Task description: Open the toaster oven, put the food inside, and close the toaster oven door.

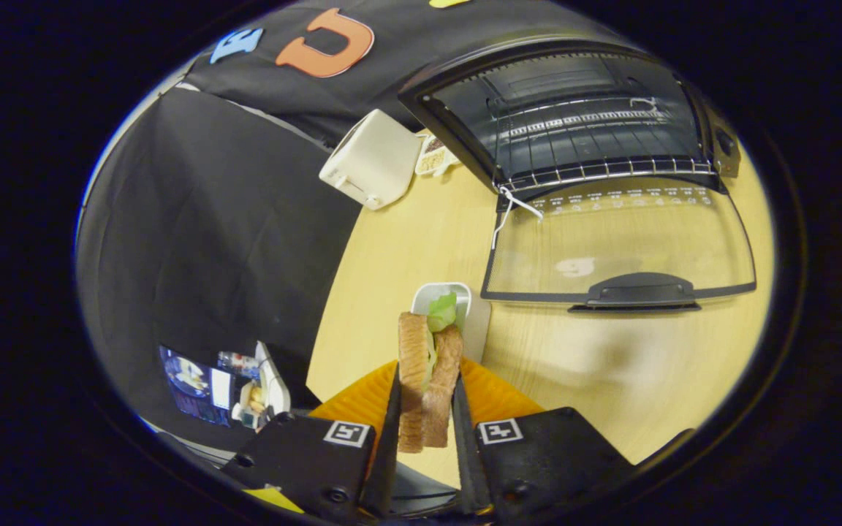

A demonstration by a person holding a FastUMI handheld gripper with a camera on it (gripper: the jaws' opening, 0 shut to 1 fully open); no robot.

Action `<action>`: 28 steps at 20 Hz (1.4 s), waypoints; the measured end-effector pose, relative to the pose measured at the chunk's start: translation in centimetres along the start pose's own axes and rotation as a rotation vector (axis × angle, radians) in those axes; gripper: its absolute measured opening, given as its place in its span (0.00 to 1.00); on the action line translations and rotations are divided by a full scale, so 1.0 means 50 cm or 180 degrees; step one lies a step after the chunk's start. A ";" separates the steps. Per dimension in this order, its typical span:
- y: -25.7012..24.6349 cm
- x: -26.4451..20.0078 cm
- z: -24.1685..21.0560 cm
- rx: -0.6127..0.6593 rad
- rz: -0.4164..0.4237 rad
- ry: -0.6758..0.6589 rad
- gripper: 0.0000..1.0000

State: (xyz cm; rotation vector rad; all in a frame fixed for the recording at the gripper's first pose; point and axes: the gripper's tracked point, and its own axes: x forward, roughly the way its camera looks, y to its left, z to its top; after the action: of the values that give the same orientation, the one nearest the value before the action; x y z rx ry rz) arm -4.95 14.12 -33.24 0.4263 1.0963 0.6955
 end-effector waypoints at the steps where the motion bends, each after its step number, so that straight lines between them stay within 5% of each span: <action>1: 0.006 -0.006 0.002 0.0010 0.0056 -0.0037 0.40; 6: 0.068 -0.068 0.030 0.0246 0.0653 -0.0282 0.39; 12: 0.028 -0.137 0.123 0.0621 0.0841 -0.0951 0.39; 17: -0.088 -0.167 0.253 0.1230 0.0708 -0.1972 0.38; 28: -0.206 -0.094 0.445 0.1500 0.0543 -0.2617 0.39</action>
State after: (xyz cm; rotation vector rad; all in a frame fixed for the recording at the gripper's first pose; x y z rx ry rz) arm 17.10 3.94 -27.53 1.1063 0.4242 0.3320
